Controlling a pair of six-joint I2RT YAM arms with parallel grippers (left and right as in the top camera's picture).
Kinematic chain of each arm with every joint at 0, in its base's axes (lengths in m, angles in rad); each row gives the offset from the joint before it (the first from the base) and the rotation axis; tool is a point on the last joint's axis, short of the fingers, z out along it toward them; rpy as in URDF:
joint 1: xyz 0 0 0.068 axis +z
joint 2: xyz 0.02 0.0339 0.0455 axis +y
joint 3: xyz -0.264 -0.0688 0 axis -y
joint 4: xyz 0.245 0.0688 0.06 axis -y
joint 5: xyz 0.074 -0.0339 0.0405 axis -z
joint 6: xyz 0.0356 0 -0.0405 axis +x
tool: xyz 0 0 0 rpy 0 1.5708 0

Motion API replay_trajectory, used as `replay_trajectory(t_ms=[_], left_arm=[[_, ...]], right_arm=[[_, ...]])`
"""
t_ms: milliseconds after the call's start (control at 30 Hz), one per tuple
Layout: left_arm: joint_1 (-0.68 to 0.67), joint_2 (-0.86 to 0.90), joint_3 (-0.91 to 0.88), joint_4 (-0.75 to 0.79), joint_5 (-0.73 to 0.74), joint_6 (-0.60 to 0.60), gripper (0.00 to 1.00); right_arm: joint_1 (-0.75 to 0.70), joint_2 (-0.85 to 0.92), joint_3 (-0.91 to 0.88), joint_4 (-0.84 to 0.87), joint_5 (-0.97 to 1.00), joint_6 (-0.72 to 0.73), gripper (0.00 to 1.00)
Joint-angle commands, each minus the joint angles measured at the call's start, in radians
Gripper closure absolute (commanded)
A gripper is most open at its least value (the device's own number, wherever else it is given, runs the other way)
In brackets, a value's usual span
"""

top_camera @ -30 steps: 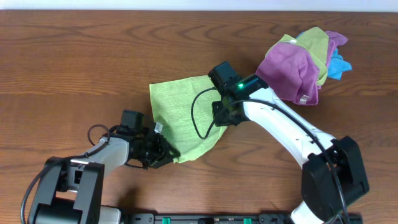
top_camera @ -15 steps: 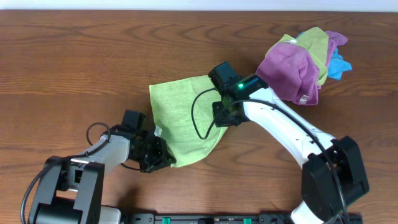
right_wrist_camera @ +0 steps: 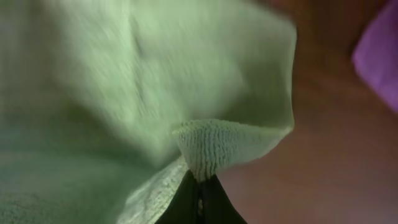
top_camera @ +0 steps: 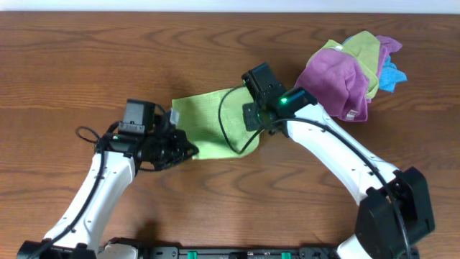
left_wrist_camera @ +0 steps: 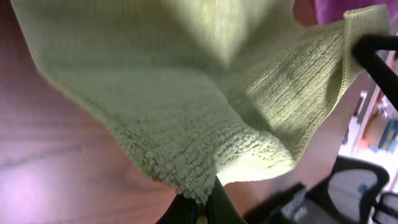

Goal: Fold the cloth

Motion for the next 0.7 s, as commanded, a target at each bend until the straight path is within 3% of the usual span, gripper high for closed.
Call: replay_trajectory(t_ms=[0,400,667], left_arm=[[0.007,0.006,0.013,0.040,-0.075,-0.050,0.94],[0.015,0.064,0.014,0.264,-0.282,-0.121,0.94],[0.035,0.174,0.014,0.401,-0.286,-0.138,0.94]], right_arm=[[-0.002,-0.015,0.013,0.058,0.064,-0.097,0.99],[-0.082,0.104,0.013,0.306,0.090,-0.209,0.99],[-0.095,0.178,0.013,0.410,0.090,-0.237,0.99]])
